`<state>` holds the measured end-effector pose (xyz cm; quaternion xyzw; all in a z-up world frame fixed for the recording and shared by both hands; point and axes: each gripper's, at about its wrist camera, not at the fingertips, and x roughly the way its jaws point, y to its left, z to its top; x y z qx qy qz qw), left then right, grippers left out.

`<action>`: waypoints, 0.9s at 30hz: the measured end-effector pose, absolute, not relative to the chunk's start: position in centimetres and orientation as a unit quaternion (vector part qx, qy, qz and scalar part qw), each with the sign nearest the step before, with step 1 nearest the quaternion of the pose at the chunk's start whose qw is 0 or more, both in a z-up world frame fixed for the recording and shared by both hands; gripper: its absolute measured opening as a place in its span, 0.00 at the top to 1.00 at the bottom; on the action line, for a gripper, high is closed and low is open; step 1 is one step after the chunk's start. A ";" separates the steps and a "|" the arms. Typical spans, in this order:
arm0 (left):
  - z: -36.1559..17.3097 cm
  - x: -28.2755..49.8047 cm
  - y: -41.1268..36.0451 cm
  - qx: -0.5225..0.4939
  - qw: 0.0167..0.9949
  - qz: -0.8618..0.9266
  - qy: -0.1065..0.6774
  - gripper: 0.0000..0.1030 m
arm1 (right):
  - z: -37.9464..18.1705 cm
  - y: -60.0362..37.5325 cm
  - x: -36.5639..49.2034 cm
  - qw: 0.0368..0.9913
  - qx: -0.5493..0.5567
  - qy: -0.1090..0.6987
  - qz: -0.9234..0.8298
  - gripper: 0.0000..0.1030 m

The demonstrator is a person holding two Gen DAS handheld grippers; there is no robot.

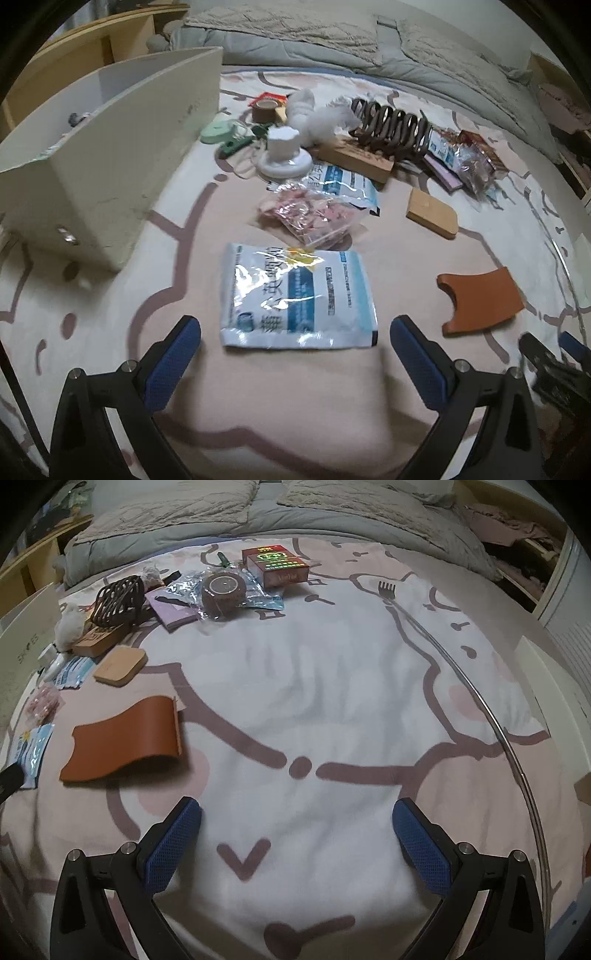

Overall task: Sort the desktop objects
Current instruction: 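Move the left tool over the medicine packet while right tool approaches the leather strip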

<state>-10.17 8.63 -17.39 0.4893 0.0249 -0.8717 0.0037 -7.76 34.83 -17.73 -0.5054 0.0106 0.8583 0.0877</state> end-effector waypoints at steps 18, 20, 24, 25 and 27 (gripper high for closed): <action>-19.5 -12.2 7.2 0.505 0.007 -0.862 0.038 0.00 | -15.1 27.0 -11.0 -0.059 -0.459 -0.035 0.886 0.00; -19.6 -12.3 7.0 0.510 0.001 -0.859 0.042 0.00 | -15.8 26.1 -11.7 -0.065 -0.467 -0.044 0.880 0.00; -19.8 -12.4 7.0 0.517 -0.001 -0.855 0.045 0.00 | -16.7 25.2 -12.4 -0.049 -0.474 -0.075 0.876 0.00; -19.9 -12.3 7.1 0.518 0.000 -0.854 0.043 0.00 | -16.9 25.1 -12.4 -0.047 -0.476 -0.079 0.875 0.00; -19.9 -12.2 7.3 0.519 0.002 -0.854 0.038 0.00 | -17.4 25.0 -12.7 -0.045 -0.480 -0.085 0.872 0.00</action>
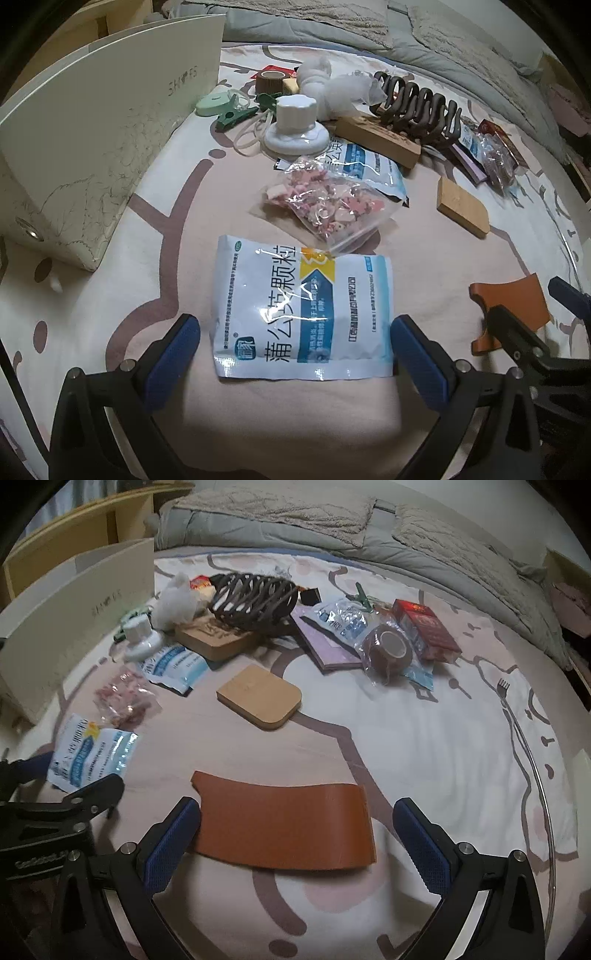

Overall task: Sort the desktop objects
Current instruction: 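Move the left tool over the medicine packet while right tool approaches the leather strip, then close the left tool on the medicine packet while right tool closes on the leather strip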

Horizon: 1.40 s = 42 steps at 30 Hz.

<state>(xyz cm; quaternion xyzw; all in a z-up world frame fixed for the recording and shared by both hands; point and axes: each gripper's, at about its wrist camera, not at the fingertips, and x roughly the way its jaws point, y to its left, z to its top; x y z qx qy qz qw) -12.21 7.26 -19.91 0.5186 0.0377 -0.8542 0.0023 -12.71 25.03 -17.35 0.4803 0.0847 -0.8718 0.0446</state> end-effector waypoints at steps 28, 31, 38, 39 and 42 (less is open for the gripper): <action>-19.8 -13.2 6.2 0.541 -0.015 -0.839 0.060 0.00 | -18.7 26.1 -10.8 0.077 0.465 0.020 -0.882 0.15; -19.6 -12.9 5.7 0.534 -0.018 -0.842 0.075 0.02 | -18.8 26.1 -11.0 0.078 0.461 0.016 -0.884 0.15; -19.0 -12.2 5.1 0.519 -0.011 -0.850 0.089 0.19 | -18.9 26.0 -11.0 0.077 0.459 0.017 -0.885 0.15; -19.0 -12.1 5.3 0.518 -0.012 -0.851 0.085 0.20 | -18.9 26.0 -11.0 0.077 0.460 0.015 -0.885 0.15; -18.9 -12.8 5.3 0.513 -0.015 -0.854 0.078 0.27 | -19.0 26.0 -11.2 0.079 0.459 0.013 -0.885 0.15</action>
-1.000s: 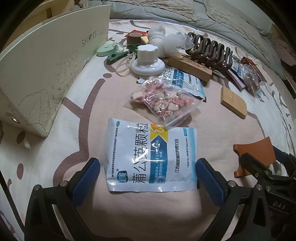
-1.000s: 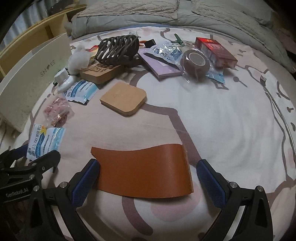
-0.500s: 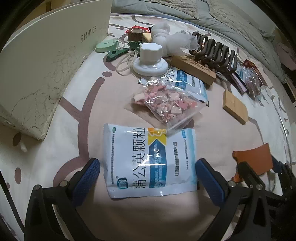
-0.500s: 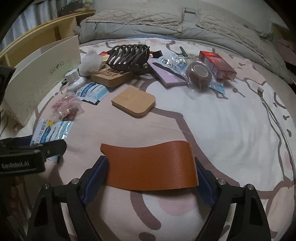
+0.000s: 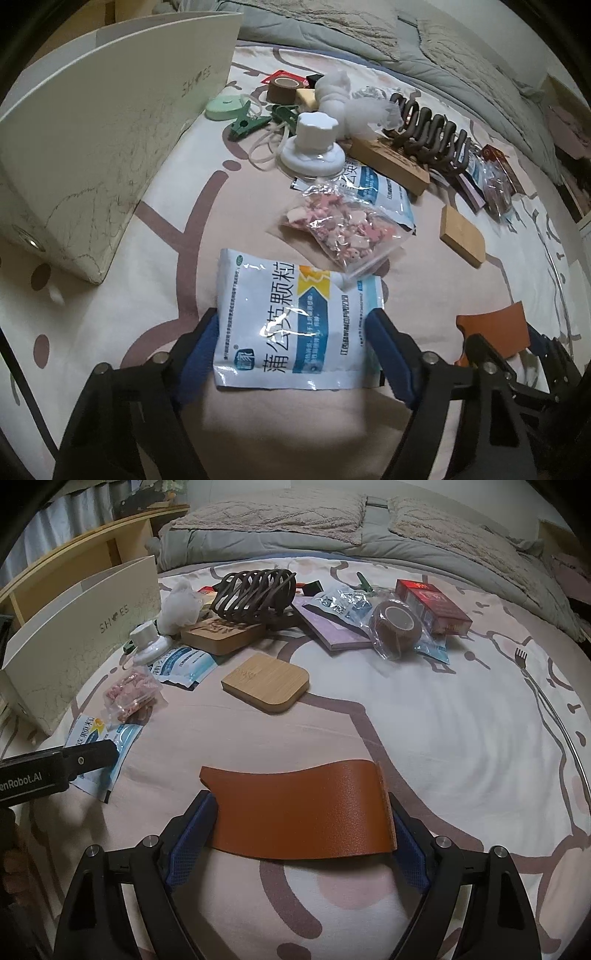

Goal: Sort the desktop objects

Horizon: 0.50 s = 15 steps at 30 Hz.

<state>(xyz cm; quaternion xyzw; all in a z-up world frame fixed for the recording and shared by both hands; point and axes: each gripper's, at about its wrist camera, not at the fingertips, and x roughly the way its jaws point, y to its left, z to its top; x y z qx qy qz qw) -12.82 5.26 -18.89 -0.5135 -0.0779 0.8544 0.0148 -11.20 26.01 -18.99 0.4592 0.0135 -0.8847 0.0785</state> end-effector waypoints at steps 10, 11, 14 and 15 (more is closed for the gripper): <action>-18.3 -12.6 3.2 -0.509 0.038 0.853 -0.110 0.61 | -19.1 26.1 -11.2 0.079 0.457 0.010 -0.886 0.15; -18.2 -12.5 3.1 -0.508 0.041 0.853 -0.112 0.63 | -19.1 26.0 -11.2 0.079 0.457 0.009 -0.886 0.15; -18.0 -12.1 2.9 -0.511 0.059 0.848 -0.131 0.69 | -19.1 26.0 -11.2 0.079 0.456 0.009 -0.887 0.15; -17.9 -12.0 2.9 -0.511 0.063 0.847 -0.134 0.72 | -19.1 26.0 -11.2 0.078 0.455 0.009 -0.887 0.15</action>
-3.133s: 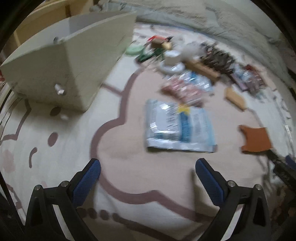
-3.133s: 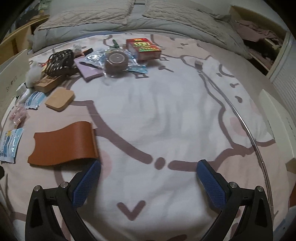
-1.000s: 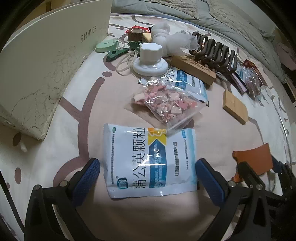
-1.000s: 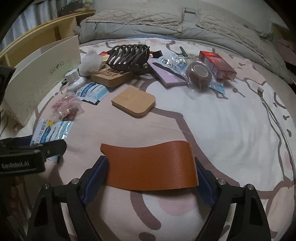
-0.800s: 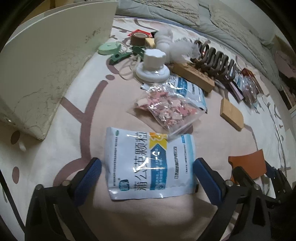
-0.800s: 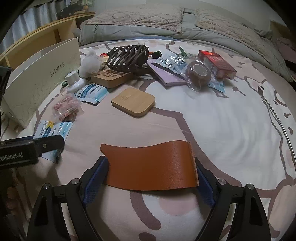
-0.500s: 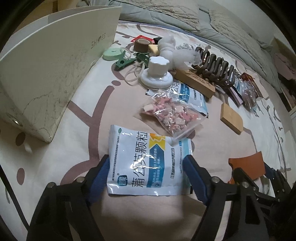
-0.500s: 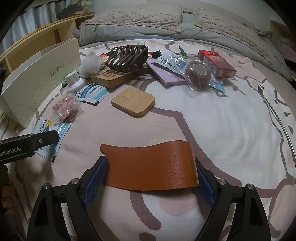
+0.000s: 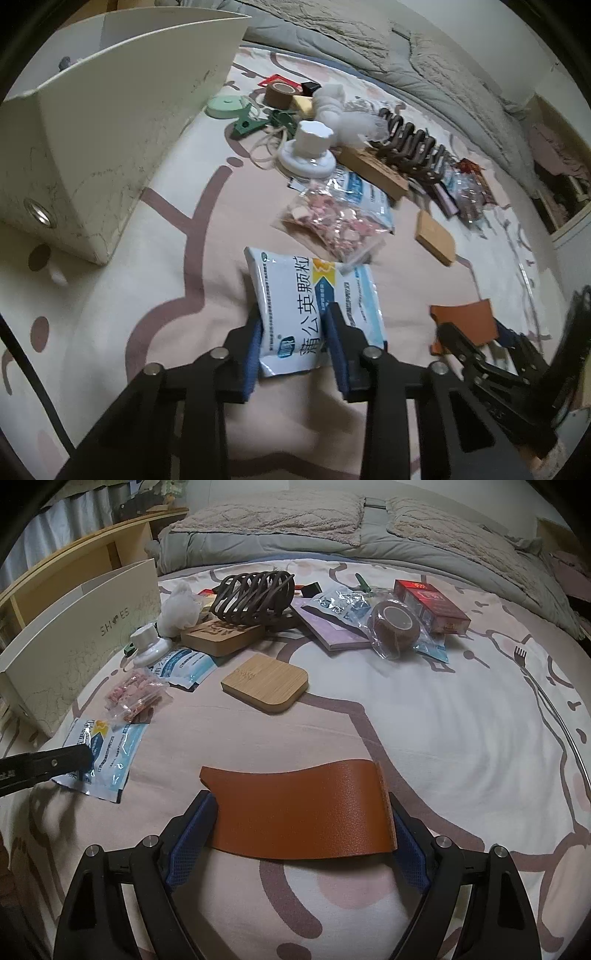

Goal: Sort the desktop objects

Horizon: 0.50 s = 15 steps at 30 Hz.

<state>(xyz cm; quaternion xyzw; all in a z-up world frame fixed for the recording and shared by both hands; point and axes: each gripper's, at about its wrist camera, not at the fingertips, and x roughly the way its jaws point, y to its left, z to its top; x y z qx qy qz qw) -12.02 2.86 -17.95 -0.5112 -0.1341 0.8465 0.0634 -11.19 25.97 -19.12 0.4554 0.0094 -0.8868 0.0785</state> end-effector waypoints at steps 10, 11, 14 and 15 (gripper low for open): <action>-16.7 -10.3 4.1 -0.528 0.099 0.837 -0.103 0.83 | -19.0 26.4 -10.6 0.079 0.456 -0.005 -0.887 0.15; -16.6 -10.2 4.1 -0.529 0.101 0.837 -0.102 0.83 | -19.0 26.5 -10.6 0.079 0.456 -0.006 -0.887 0.15; -16.2 -9.5 4.3 -0.536 0.109 0.832 -0.095 0.84 | -19.0 26.5 -10.5 0.080 0.456 -0.009 -0.886 0.15; -16.1 -9.1 4.3 -0.538 0.112 0.830 -0.093 0.85 | -19.0 26.5 -10.4 0.080 0.456 -0.009 -0.886 0.15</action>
